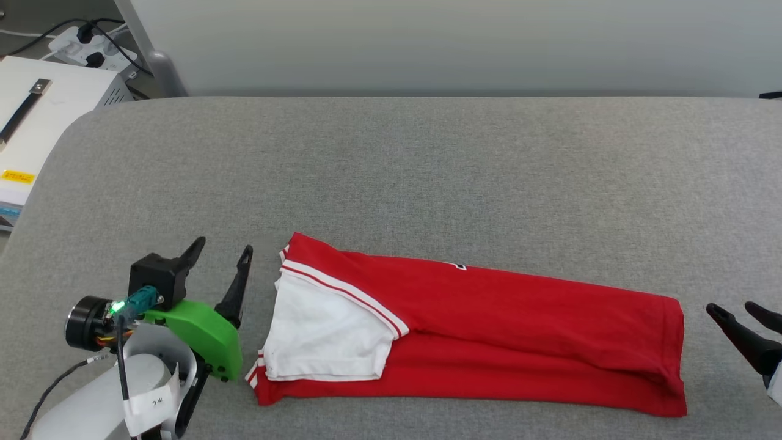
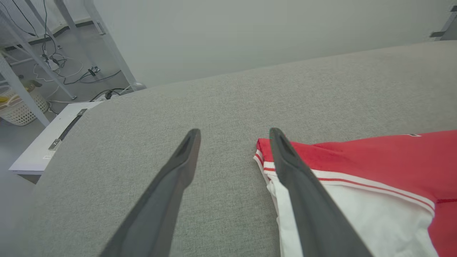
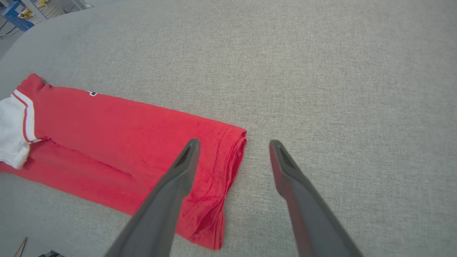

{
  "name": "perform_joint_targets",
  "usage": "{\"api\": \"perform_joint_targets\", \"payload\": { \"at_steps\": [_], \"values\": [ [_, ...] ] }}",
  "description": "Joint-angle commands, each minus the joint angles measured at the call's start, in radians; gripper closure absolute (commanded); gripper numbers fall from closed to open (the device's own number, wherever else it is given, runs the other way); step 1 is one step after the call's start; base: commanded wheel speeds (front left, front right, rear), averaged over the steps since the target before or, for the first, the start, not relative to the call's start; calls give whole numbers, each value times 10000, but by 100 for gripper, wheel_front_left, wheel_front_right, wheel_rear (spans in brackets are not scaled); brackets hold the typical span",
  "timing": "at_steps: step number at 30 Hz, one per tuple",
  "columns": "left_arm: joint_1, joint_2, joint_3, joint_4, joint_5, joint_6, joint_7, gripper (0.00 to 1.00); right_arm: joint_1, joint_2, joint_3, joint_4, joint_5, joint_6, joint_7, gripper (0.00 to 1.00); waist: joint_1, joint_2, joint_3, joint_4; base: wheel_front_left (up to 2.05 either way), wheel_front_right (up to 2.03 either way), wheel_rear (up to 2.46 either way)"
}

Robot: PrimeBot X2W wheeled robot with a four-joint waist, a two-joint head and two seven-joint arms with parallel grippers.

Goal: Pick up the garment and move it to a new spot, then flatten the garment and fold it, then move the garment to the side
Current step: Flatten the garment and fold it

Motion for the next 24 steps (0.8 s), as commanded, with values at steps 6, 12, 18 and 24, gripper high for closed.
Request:
{"api": "perform_joint_targets", "payload": {
  "at_steps": [6,12,18,24],
  "values": [
    [1327,-653,2003,-473,1762,550,-54,0,-28,219,-564,678,889,-7,1488,0,0,-1,254,290,0,0,0],
    [2274,-1563,3702,-655,3230,534,-55,0,-365,735,-536,1708,1059,-7,2277,0,0,-1,509,571,0,0,0],
    [3039,-2616,5133,-747,4495,234,-56,0,-705,1232,-137,2343,1137,-7,2392,0,0,-1,641,859,0,0,0],
    [3924,-3999,6531,-948,5977,-364,-56,0,-1007,1476,636,2475,1232,-7,2213,0,0,-1,728,988,0,0,0]
  ]
}}
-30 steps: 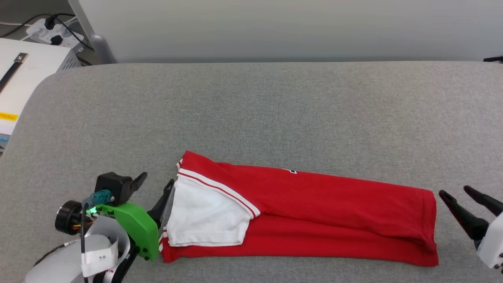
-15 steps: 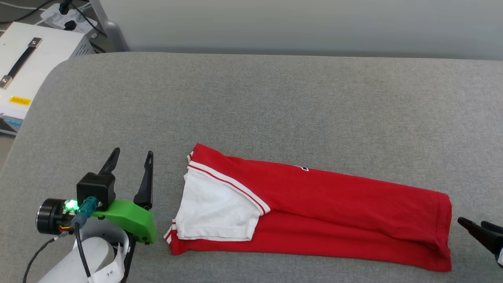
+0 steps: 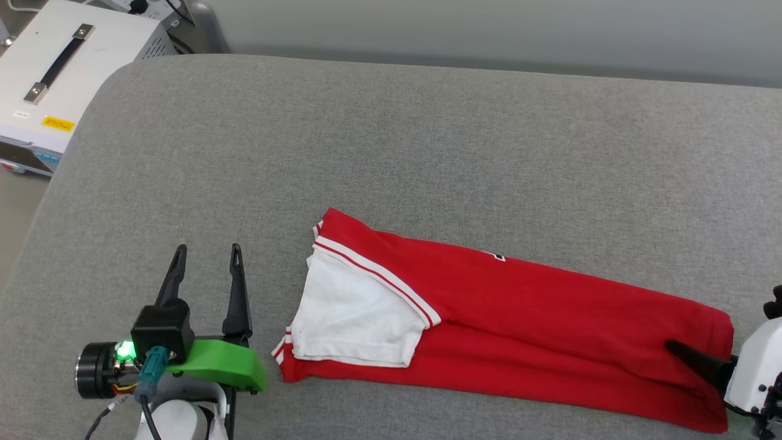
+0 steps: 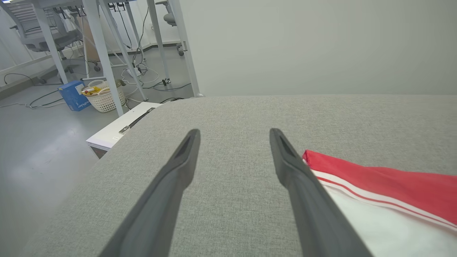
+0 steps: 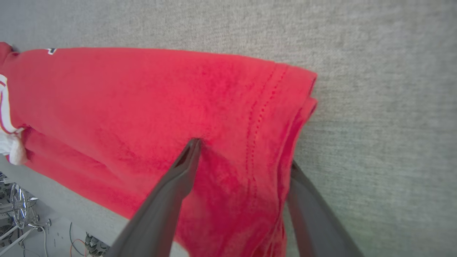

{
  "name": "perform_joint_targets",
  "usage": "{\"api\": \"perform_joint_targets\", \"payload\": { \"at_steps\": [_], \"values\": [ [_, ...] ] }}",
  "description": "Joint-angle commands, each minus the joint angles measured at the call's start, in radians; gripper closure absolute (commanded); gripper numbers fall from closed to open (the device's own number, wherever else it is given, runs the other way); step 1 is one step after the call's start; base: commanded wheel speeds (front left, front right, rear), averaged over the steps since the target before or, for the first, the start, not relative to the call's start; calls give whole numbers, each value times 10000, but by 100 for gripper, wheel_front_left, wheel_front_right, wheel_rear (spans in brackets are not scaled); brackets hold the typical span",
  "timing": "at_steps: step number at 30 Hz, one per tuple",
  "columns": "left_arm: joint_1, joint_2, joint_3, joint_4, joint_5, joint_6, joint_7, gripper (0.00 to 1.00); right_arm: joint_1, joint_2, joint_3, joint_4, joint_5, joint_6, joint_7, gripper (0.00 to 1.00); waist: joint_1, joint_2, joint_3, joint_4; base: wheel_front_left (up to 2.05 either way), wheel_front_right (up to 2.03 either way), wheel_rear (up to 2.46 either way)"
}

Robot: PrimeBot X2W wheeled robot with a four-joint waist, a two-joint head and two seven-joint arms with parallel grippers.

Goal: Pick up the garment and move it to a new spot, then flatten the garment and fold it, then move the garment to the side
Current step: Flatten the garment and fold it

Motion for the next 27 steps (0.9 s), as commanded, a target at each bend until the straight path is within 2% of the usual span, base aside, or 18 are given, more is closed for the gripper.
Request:
{"api": "perform_joint_targets", "payload": {
  "at_steps": [1,8,13,14,15,21,27],
  "values": [
    [231,-294,200,-55,292,-150,-58,0,-115,258,291,126,102,-7,-6,0,0,0,37,23,0,0,0],
    [565,-1405,986,-92,1356,-898,-58,0,-476,449,973,399,152,-7,-451,0,0,0,123,97,0,0,0],
    [751,-1966,1544,-79,1903,-1281,-58,0,-675,375,1437,564,148,-7,-824,0,0,0,130,94,0,0,0],
    [783,-2073,1657,-63,2001,-1367,-58,0,-711,323,1542,584,99,-7,-957,71,0,0,128,93,0,0,0],
    [807,-2148,1744,-49,2077,-1435,-58,0,-734,299,1614,613,87,-7,-1055,100,0,0,127,86,0,0,0],
    [913,-2507,2194,-15,2524,-1814,-58,0,-794,-21,1874,823,332,-7,-1550,100,0,0,79,54,0,0,0],
    [1000,-2693,2482,-35,2819,-2108,-59,0,-792,-636,1728,965,683,-7,-1970,100,0,0,-48,5,0,0,0]
  ]
}}
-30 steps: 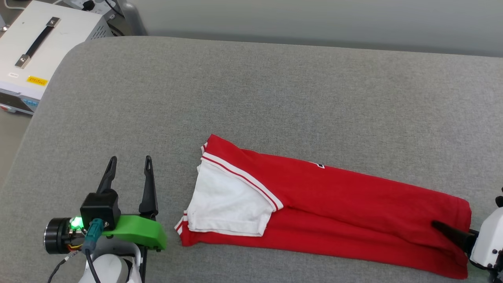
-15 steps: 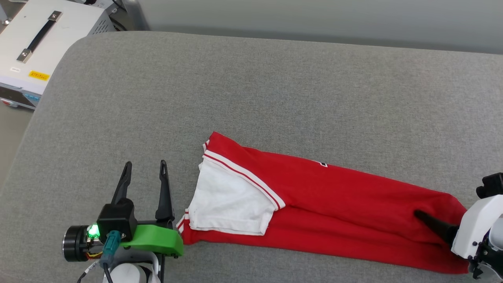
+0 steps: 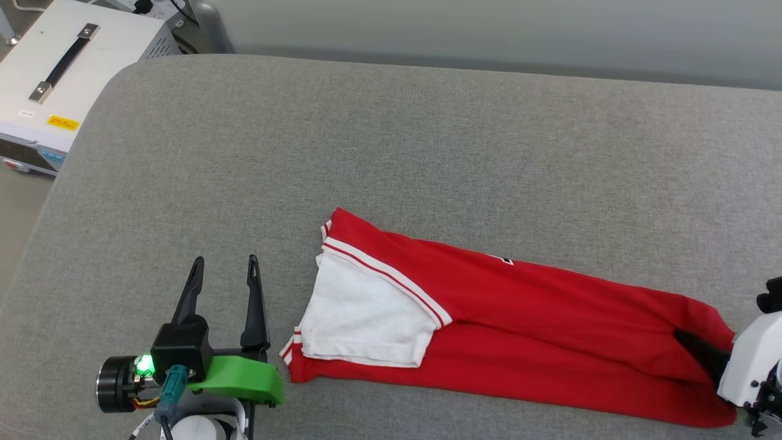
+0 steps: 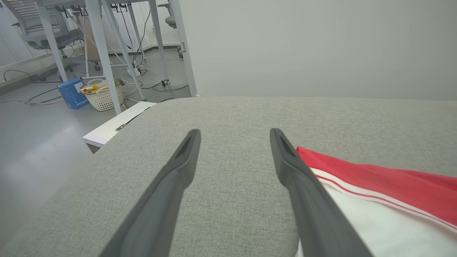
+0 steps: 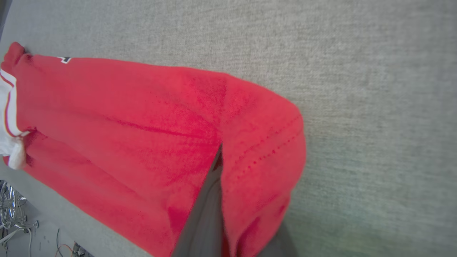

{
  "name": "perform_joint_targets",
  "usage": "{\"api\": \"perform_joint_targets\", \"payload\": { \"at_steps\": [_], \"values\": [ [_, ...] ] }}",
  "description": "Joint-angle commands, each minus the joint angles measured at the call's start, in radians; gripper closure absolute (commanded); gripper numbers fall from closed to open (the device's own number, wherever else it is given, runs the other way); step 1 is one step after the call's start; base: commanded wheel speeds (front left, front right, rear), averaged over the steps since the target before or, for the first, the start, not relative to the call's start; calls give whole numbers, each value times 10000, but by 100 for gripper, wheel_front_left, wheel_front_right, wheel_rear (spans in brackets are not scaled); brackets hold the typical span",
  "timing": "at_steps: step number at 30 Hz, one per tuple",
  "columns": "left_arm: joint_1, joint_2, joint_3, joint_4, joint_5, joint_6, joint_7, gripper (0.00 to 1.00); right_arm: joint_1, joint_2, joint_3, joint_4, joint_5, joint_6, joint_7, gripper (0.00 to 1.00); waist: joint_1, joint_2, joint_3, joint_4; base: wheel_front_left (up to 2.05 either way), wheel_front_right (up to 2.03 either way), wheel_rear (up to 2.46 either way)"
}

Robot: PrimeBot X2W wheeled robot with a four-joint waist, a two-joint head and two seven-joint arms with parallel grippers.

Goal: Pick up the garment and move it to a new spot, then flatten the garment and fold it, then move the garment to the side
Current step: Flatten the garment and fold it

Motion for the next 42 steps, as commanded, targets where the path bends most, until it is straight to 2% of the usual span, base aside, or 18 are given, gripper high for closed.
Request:
{"api": "perform_joint_targets", "payload": {
  "at_steps": [1,12,17,21,27,31,42],
  "values": [
    [206,-80,56,-3,112,-103,-57,0,67,-265,-75,166,131,-21,-113,100,0,-1,-61,-29,0,0,0],
    [482,-302,245,-19,321,-681,-57,0,648,-1809,-557,313,263,-21,-271,100,0,-1,-411,-204,0,0,0],
    [613,-345,315,42,417,-752,-57,0,879,-2006,-654,-349,354,-21,-35,100,0,-1,-567,-293,0,0,0],
    [676,-376,341,73,473,-805,-57,0,1080,-1936,-737,-1478,537,-21,274,100,0,-1,-652,-324,0,0,0],
    [674,-409,337,166,534,-883,-57,0,991,-1346,-868,-2954,497,-21,887,100,0,-1,-684,-323,0,0,0],
    [624,-429,312,180,566,-915,-57,0,612,-815,-764,-3431,197,-21,1441,100,0,-1,-647,-281,0,0,0],
    [428,-480,176,212,616,-909,-57,0,-1494,1082,906,-3252,-1450,-21,2737,100,0,-1,-361,-109,0,0,0]
  ]
}}
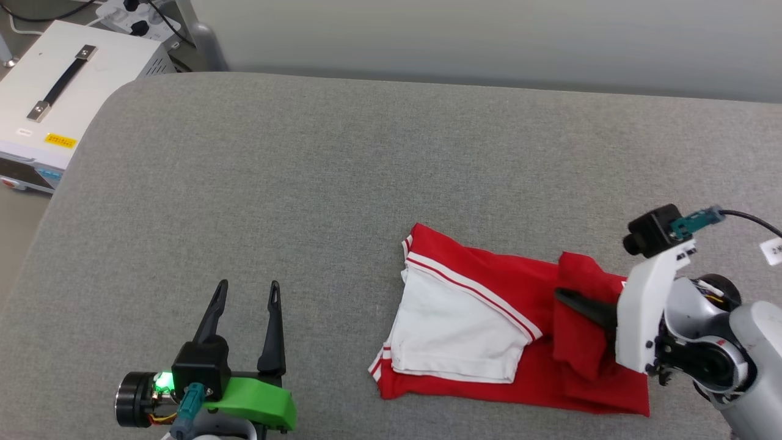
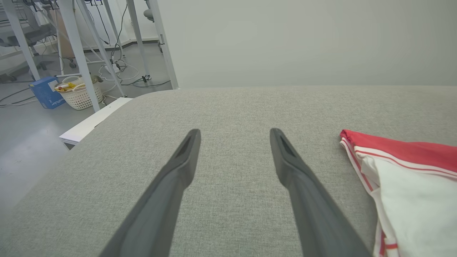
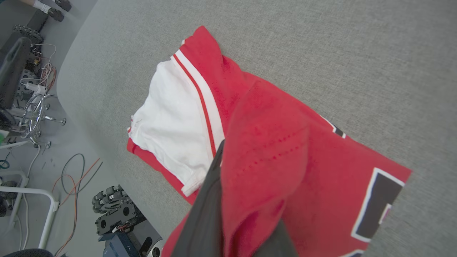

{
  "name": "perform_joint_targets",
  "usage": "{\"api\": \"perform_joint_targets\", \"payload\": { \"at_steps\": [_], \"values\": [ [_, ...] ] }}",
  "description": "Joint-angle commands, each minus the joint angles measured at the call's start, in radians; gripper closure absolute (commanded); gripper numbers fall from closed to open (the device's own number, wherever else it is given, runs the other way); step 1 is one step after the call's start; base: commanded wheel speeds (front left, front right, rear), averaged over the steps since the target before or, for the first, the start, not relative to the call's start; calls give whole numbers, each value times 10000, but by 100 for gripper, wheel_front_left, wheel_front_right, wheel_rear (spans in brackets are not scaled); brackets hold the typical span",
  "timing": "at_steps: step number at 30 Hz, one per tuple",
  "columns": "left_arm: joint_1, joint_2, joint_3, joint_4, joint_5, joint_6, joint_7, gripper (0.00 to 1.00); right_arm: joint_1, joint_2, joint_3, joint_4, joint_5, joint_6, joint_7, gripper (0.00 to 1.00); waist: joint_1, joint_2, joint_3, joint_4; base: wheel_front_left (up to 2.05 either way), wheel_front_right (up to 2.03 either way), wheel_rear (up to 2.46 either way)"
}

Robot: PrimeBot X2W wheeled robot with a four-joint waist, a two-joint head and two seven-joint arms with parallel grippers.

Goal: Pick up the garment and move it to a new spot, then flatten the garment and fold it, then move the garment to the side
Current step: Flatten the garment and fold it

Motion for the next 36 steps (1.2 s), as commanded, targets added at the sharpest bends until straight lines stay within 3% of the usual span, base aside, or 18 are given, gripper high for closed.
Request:
{"api": "perform_joint_targets", "payload": {
  "at_steps": [1,14,23,24,25,26,32,36],
  "values": [
    [-103,-63,-32,-1,59,-13,-57,0,-405,230,217,148,-170,-9,37,100,0,0,84,58,0,0,0],
    [-498,-103,-201,76,18,54,-57,0,-2651,1824,2251,2746,-1065,-9,-409,100,0,0,543,329,0,0,0],
    [-617,-115,-245,101,-3,137,-57,0,-2857,2023,2989,4203,-1109,-9,-1200,100,0,0,659,414,0,0,0],
    [-604,-116,-238,109,1,143,-57,0,-2869,2022,3016,4248,-1084,-9,-1386,96,0,0,646,397,0,0,0],
    [-591,-116,-231,116,4,145,-57,0,-2868,2017,3028,4271,-1060,-9,-1539,56,0,0,627,380,0,0,0],
    [-564,-117,-216,125,8,152,-57,0,-2864,1992,3086,4257,-1047,-9,-1695,0,0,0,583,345,0,0,0],
    [-444,-118,-199,188,64,134,-57,0,-2671,1514,3241,3584,-1075,-9,-2768,0,0,0,260,192,0,0,0],
    [-306,-119,-206,189,109,112,-57,0,-2312,1032,2735,2870,-892,-9,-3513,0,0,0,48,61,0,0,0]
  ]
}}
